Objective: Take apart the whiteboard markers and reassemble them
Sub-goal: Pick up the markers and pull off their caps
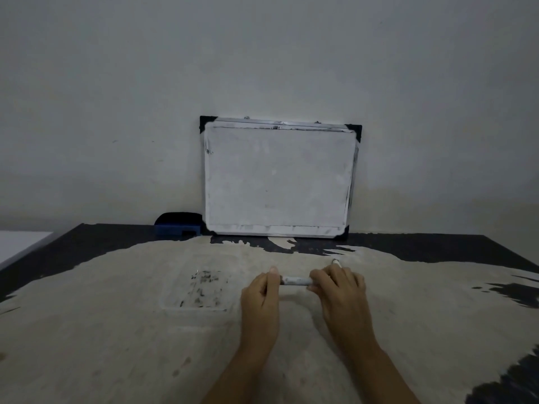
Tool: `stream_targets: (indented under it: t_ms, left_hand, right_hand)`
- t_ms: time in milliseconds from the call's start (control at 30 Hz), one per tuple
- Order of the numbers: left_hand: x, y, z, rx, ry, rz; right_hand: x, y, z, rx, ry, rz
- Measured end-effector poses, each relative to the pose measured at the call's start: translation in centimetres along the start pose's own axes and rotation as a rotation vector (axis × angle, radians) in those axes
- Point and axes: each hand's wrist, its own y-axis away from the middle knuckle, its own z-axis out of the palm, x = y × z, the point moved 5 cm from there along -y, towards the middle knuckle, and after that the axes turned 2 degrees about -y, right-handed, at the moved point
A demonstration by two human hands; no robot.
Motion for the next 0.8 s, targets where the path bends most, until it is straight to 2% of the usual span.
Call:
stream_targets:
  t_ms: [100, 200, 300, 367, 433, 567, 700, 800]
  left_hand:
    - [-0.1, 0.1, -0.1, 0.024, -0.033, 0.009]
    - [-0.3, 0.0, -0.1, 0.021, -0.131, 0.096]
    - [-0.6, 0.0, 0.5, -0.076, -0.41, 0.174]
    - [-0.5, 0.3, 1.2, -0.135, -0.61, 0.244]
    - [-0.5, 0.5, 1.8, -0.198, -0.748, 0.275]
    - [-1.2, 0.4, 1.9, -0.253, -0.886, 0.219]
    - [-1.3, 0.4, 1.9, -0.252, -0.915, 0.193]
    - [-1.3, 0.5, 1.8, -0.226, -0.852, 0.215]
  right_hand:
    - [0.1, 0.1, 0.2, -0.054, -0.01, 0.0]
    - [1.8, 0.5, 0.0, -0.065, -0.032, 0.188]
    - [3.5, 0.9, -0.6, -0.051, 0.025, 0.406]
    - [3.8, 1.0, -0.7, -0.038, 0.05, 0.456]
    - [3.7, 1.0, -0.5, -0.045, 0.067, 0.46]
    - [3.3, 1.0, -0.1, -0.071, 0.081, 0.413]
    - [2.9, 0.9, 0.1, -0.074, 0.094, 0.344]
    - [2.2, 0.5, -0.8, 0.025, 0.126, 0.289]
